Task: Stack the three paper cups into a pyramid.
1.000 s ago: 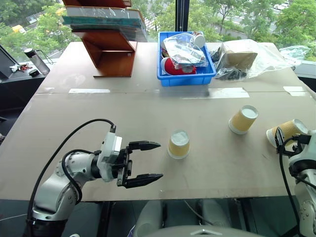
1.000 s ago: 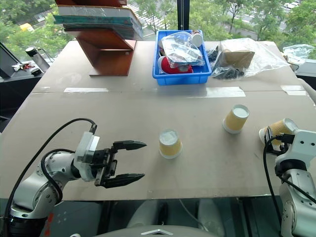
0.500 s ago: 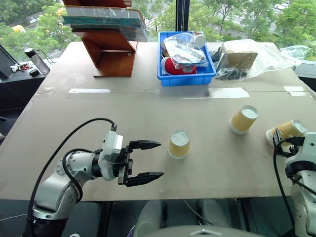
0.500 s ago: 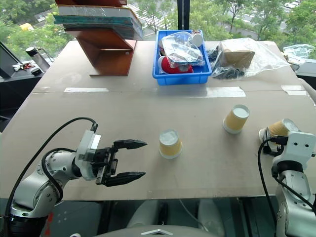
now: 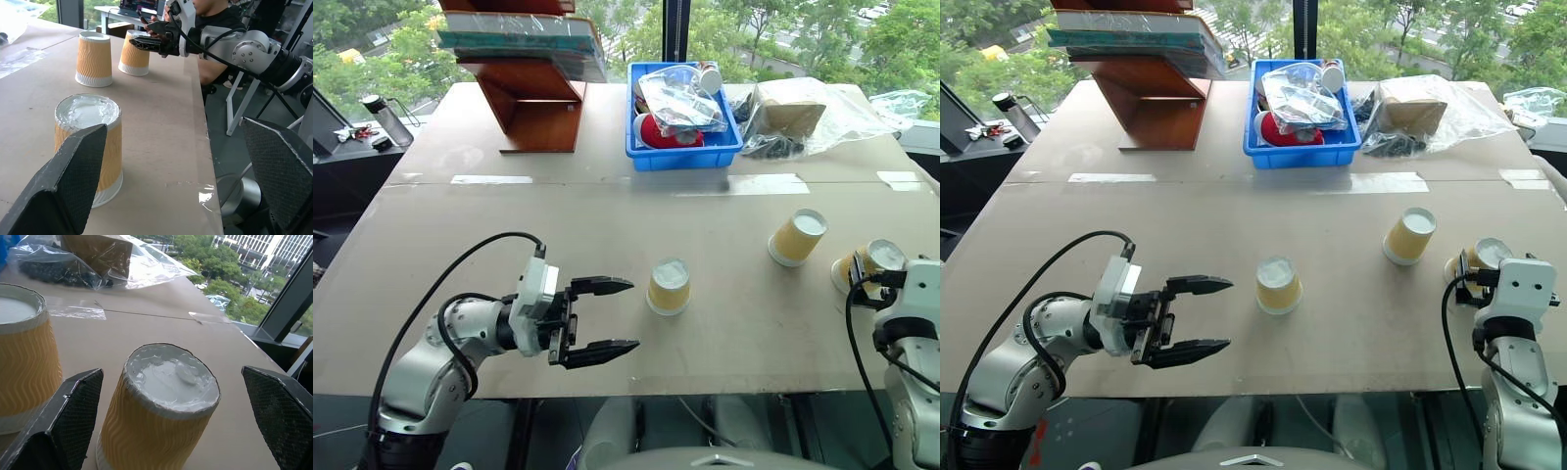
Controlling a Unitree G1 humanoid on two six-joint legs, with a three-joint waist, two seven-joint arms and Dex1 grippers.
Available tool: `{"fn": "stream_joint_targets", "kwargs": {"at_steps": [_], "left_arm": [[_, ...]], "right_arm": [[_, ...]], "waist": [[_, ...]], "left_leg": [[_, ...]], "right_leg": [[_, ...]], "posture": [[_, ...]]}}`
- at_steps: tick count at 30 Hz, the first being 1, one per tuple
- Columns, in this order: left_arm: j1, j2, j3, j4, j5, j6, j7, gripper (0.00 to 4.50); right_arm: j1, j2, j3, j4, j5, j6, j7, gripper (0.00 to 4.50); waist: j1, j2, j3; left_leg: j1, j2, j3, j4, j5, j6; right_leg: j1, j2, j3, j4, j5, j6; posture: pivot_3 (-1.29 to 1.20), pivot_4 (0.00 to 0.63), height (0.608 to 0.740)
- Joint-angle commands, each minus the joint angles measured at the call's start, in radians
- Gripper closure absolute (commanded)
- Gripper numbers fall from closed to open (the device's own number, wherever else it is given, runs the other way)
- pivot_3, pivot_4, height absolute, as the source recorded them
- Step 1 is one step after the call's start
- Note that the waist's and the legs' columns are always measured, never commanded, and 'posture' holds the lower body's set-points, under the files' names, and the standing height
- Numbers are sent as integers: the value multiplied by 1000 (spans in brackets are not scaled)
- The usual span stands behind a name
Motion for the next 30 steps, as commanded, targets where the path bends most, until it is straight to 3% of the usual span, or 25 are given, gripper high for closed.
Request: {"fn": "stream_joint_targets", "kwargs": {"at_steps": [1,10,22,25,29,30], "left_arm": [[-7,1,-5,-47,-27,4,10,38],[-4,6,5,-62,-36,14,24,38],[-2,11,13,-76,-48,21,39,38],[2,11,13,-76,-48,18,39,0],[8,8,13,-71,-43,11,38,0],[8,7,12,-69,-42,9,39,0]], "right_arm": [[-30,4,-33,-24,27,23,-14,0],[-98,16,-93,46,119,84,-12,0],[-102,1,-110,153,156,31,13,0],[-105,-1,-108,157,159,22,13,896],[-105,-22,-91,148,146,17,26,2602],[-103,-29,-87,145,142,17,31,2602]], "waist": [[0,0,0],[1,0,0],[0,2,1],[0,2,1],[0,2,1],[0,2,1]], "left_leg": [[0,0,0,0,0,0],[0,0,0,0,0,0],[0,0,0,-1,0,0],[0,0,0,-1,0,0],[0,0,0,-1,0,0],[0,0,0,-1,0,0]], "right_leg": [[0,0,0,0,0,0],[0,0,0,0,0,0],[0,0,0,-1,0,0],[0,0,0,-1,0,0],[0,0,0,-1,0,0],[0,0,0,-1,0,0]], "posture": [[0,150,740],[0,150,740],[0,150,740],[0,150,740],[0,150,740],[0,150,740]]}}
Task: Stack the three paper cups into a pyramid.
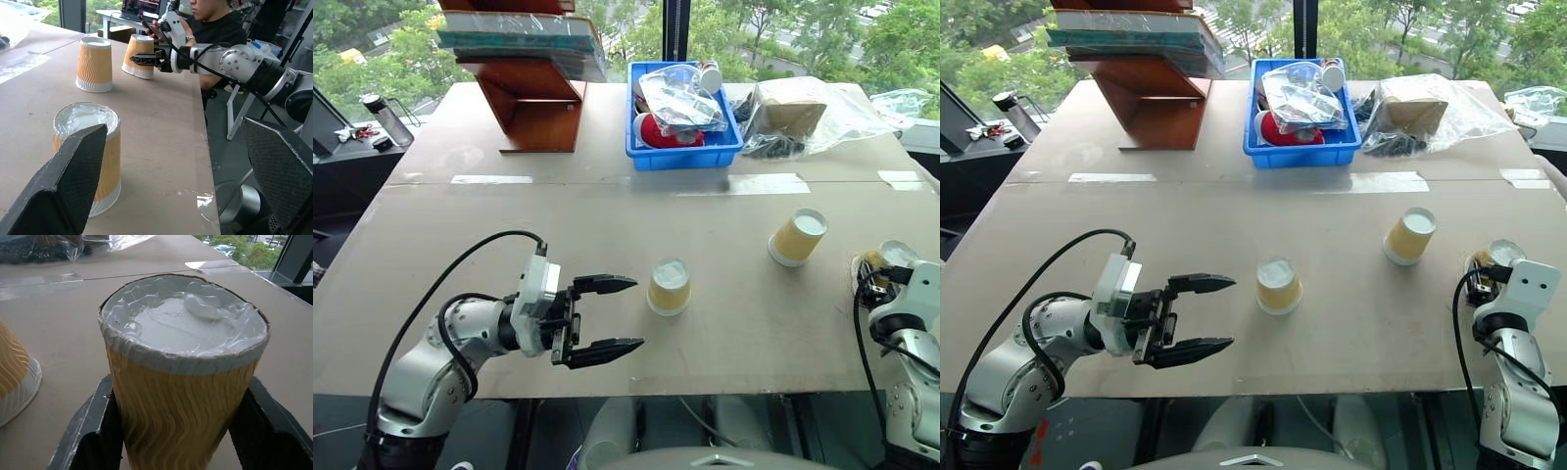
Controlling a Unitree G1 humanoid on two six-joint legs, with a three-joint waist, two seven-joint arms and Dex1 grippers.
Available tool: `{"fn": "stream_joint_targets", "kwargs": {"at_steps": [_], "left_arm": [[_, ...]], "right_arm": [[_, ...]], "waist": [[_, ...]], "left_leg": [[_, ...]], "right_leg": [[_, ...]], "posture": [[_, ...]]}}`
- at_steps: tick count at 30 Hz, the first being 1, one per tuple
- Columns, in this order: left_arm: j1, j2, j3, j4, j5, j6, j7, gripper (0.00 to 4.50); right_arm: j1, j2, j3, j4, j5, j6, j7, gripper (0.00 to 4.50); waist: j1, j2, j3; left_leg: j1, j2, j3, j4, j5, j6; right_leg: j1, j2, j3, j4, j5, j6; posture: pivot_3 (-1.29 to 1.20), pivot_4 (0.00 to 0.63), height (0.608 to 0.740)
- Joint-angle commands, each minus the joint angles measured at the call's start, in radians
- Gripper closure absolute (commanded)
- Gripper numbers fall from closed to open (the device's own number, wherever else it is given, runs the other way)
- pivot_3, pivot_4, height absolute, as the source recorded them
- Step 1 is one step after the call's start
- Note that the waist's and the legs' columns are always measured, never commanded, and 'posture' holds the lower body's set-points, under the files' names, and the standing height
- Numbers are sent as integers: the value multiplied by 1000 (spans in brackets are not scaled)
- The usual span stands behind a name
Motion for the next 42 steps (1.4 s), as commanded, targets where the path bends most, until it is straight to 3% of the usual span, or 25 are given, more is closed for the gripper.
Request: {"fn": "stream_joint_targets", "kwargs": {"at_steps": [1,5,11,15,21,28,42], "left_arm": [[1,4,11,-34,-13,-13,4,0],[6,-6,12,-23,-1,-28,9,0],[12,-11,10,18,20,-55,3,0],[2,-12,7,42,27,-66,-4,0],[1,-15,3,60,36,-81,-12,0],[8,-14,7,71,43,-96,-18,0],[50,-9,16,40,38,-93,-5,0]], "right_arm": [[-4,-31,-1,-33,-9,-26,15,2602],[35,-102,-31,-84,86,-26,155,2602],[243,-320,-69,-265,372,38,554,2602],[362,-402,-72,-346,463,81,656,2602],[343,-381,103,-408,385,103,551,2602],[209,-192,374,-380,181,68,324,2602],[44,-123,539,-253,144,71,350,2602]], "waist": [[0,0,0],[1,1,1],[3,2,1],[3,1,1],[1,-2,1],[4,-2,1],[2,-2,1]], "left_leg": [[0,0,0,0,0,0],[0,0,0,0,0,0],[-1,1,-1,-1,-1,2],[-1,1,-2,-1,-1,2],[-1,1,-2,0,-1,2],[-4,1,-2,0,1,-2],[-7,0,-5,1,2,-3]], "right_leg": [[0,0,0,0,0,0],[0,0,0,0,0,0],[1,0,-1,-3,0,0],[1,0,-2,-3,0,0],[1,0,-2,-4,0,0],[-1,0,-2,-4,0,0],[-3,0,-5,-5,0,0]], "posture": [[0,150,740],[0,150,740],[0,150,740],[0,150,740],[0,150,740],[0,150,740],[0,150,740]]}}
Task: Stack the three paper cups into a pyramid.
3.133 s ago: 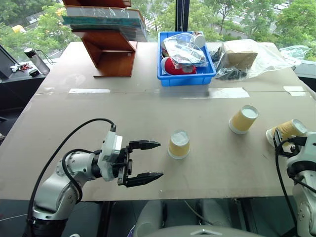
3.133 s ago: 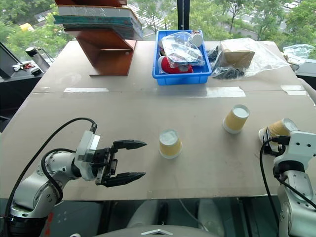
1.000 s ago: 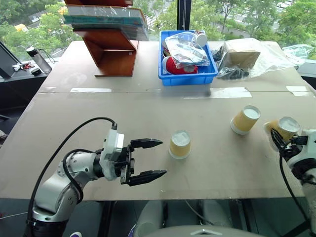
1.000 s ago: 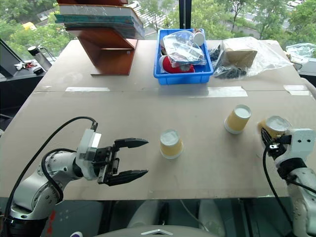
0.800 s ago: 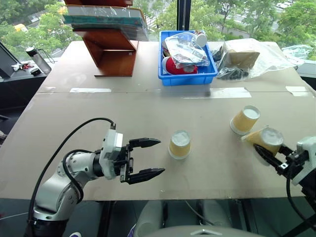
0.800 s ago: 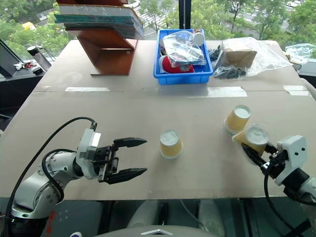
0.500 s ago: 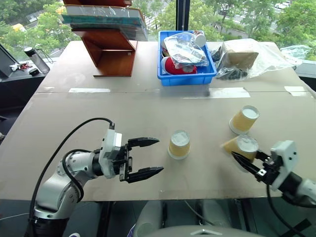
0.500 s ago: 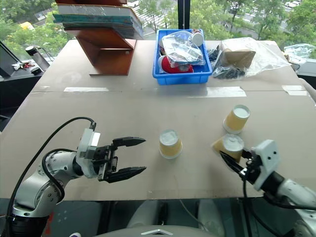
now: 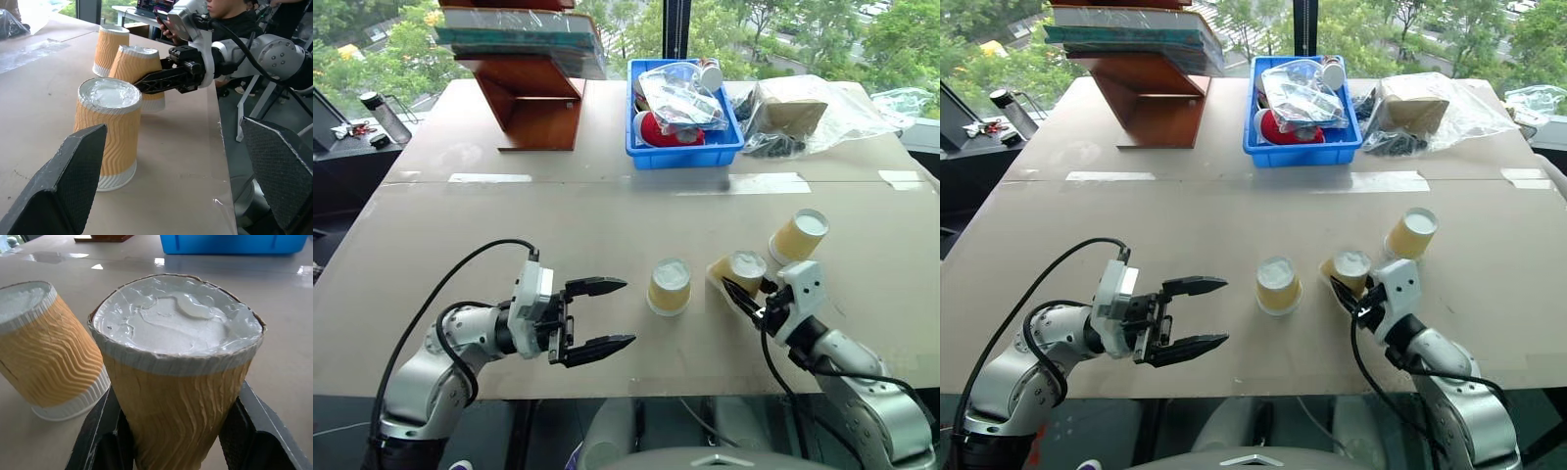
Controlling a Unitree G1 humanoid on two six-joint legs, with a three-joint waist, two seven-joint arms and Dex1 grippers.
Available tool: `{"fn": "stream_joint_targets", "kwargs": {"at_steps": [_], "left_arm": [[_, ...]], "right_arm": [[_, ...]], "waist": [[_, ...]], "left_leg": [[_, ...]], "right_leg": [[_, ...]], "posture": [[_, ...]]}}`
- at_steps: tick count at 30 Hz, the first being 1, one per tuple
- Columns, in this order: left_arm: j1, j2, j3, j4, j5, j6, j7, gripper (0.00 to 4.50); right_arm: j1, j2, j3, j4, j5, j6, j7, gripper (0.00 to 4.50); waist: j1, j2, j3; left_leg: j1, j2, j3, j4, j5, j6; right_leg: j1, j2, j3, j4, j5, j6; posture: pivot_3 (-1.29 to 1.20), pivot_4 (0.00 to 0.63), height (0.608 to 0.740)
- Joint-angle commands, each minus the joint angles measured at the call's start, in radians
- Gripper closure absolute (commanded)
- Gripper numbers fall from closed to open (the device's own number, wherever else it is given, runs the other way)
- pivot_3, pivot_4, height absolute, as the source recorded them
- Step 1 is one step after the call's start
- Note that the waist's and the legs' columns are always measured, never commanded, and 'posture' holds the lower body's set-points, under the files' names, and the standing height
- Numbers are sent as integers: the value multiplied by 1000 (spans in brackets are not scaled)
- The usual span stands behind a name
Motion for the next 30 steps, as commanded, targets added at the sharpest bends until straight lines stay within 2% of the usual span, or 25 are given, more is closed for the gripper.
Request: {"fn": "stream_joint_targets", "kwargs": {"at_steps": [1,12,16,18,19,23,30], "left_arm": [[17,5,15,-44,-4,-13,7,0],[18,16,22,-69,-17,8,33,0],[21,19,24,-74,-20,10,37,0],[22,20,23,-75,-20,11,39,0],[22,20,22,-76,-20,12,40,0],[35,23,22,-75,-17,11,41,0],[49,34,2,-54,12,-3,22,0]], "right_arm": [[-22,-4,34,-13,25,-2,44,2602],[-49,-33,58,45,62,3,138,2602],[-59,-38,63,71,46,-11,152,1334],[-59,-40,62,73,40,-17,155,352],[-59,-40,60,72,41,-18,157,21],[-50,-60,32,36,70,-2,172,21],[-15,-160,-47,-19,113,-2,230,21]], "waist": [[4,0,0],[1,0,0],[1,0,0],[1,0,0],[2,0,0],[2,0,0],[2,0,0]], "left_leg": [[0,0,-1,0,0,0],[-1,0,-1,0,0,0],[-1,0,-1,0,0,0],[-1,0,-1,0,0,0],[-1,0,-1,0,0,0],[-1,0,-1,0,0,0],[-1,0,-1,0,0,0]], "right_leg": [[0,0,-1,0,0,0],[0,0,-1,0,0,0],[0,0,-1,0,0,0],[0,0,-1,0,0,0],[0,0,-1,0,0,0],[0,0,-1,0,0,0],[0,0,-1,0,0,0]], "posture": [[0,150,740],[0,150,740],[0,150,740],[0,150,740],[0,150,740],[0,150,740],[0,150,740]]}}
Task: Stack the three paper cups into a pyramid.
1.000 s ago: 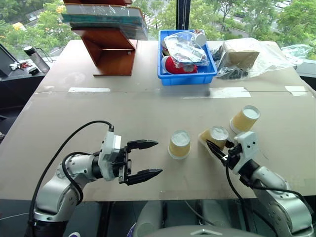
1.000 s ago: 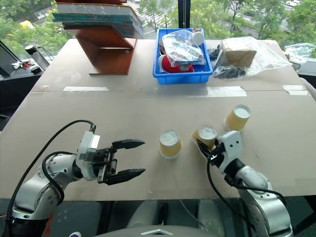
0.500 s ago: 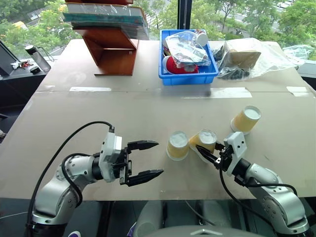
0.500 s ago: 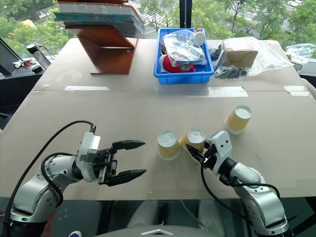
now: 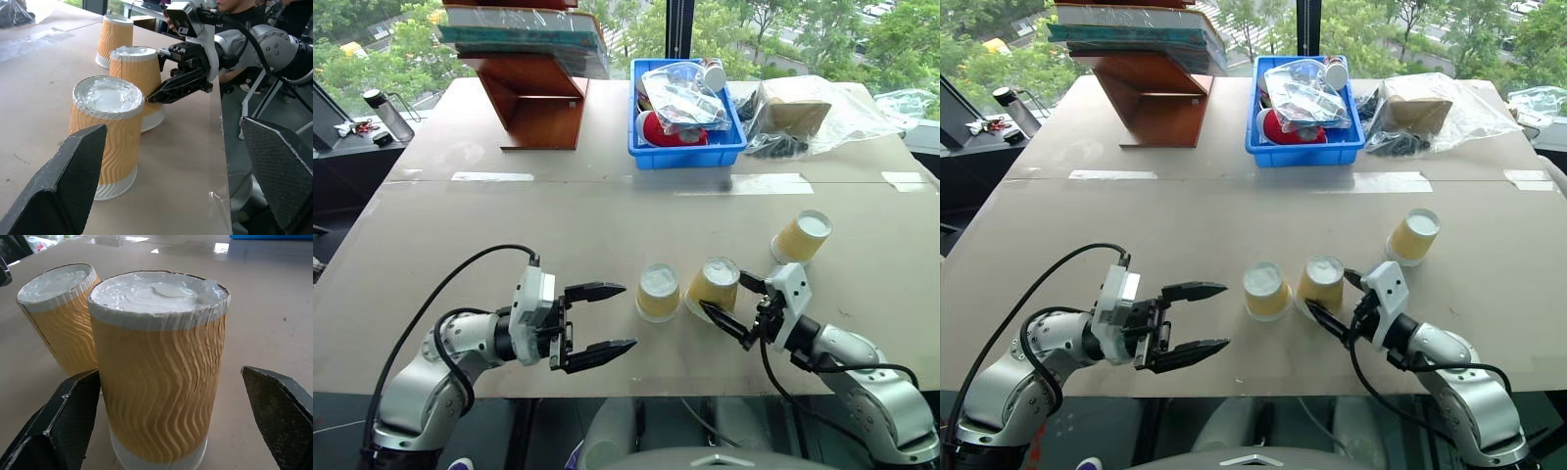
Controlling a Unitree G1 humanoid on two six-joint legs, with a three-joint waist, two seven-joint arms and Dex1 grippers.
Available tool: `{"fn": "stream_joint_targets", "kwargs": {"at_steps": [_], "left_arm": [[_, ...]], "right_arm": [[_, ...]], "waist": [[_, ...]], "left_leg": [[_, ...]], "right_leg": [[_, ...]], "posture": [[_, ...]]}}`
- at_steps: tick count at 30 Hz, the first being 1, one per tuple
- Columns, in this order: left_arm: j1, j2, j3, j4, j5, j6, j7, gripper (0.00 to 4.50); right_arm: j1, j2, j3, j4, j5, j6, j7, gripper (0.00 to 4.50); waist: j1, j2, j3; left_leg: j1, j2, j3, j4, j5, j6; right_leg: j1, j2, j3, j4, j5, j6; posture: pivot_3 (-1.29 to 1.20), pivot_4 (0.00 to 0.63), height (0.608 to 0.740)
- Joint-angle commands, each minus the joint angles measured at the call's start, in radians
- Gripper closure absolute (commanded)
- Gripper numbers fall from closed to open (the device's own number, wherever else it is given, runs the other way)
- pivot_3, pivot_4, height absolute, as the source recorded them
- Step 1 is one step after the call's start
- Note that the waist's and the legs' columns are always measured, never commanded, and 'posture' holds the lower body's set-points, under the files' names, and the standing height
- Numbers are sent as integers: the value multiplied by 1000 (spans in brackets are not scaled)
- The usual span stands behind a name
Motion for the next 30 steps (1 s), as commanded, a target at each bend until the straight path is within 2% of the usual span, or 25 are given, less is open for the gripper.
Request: {"fn": "stream_joint_targets", "kwargs": {"at_steps": [1,11,24,30], "left_arm": [[0,10,-1,-13,12,-14,-12,0],[-25,3,-38,25,42,-19,-35,0],[-45,-1,-43,44,48,-22,-55,0],[-41,4,-35,32,44,-9,-43,0]], "right_arm": [[11,-36,-42,-58,24,-13,33,21],[43,-99,-54,-49,-3,-58,73,21],[82,-154,-96,-57,44,-46,131,21],[58,-170,-41,-62,54,-17,164,21]], "waist": [[0,0,0],[0,0,0],[0,0,0],[0,0,0]], "left_leg": [[0,0,0,0,0,0],[0,0,0,0,0,1],[0,0,0,0,-1,1],[0,0,0,1,-1,1]], "right_leg": [[0,0,0,0,0,0],[0,0,0,0,0,0],[0,0,0,0,0,0],[0,0,0,0,0,0]], "posture": [[0,150,740],[0,150,740],[0,150,740],[0,150,740]]}}
